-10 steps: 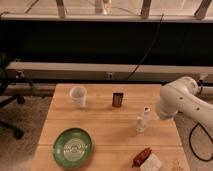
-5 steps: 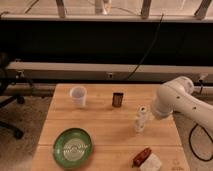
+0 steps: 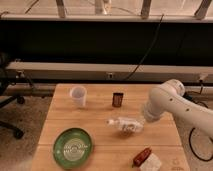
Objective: Knock the bottle over
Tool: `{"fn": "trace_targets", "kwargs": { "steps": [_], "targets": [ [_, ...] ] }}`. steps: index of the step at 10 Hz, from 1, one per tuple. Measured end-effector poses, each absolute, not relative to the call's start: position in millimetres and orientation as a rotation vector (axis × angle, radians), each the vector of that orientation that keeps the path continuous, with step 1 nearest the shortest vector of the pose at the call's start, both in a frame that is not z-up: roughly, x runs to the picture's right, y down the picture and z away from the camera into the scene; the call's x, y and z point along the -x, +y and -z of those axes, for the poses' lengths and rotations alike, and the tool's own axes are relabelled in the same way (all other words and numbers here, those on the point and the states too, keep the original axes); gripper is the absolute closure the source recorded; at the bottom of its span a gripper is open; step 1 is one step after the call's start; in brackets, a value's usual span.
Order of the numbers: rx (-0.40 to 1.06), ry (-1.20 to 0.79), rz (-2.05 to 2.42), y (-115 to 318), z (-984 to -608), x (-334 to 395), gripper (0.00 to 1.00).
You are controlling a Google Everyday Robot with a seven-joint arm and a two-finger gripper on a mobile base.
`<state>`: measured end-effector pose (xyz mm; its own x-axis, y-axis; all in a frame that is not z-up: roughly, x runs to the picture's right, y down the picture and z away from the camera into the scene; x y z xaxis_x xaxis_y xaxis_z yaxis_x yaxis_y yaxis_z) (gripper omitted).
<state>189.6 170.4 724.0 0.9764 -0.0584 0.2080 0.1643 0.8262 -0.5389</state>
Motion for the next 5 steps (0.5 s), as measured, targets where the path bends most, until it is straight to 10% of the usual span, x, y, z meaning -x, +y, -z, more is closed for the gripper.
{"fn": "trace_targets", "kwargs": {
  "steps": [5],
  "targets": [
    [0.665, -0.256, 0.138, 179, -715, -176, 0.89]
  ]
}}
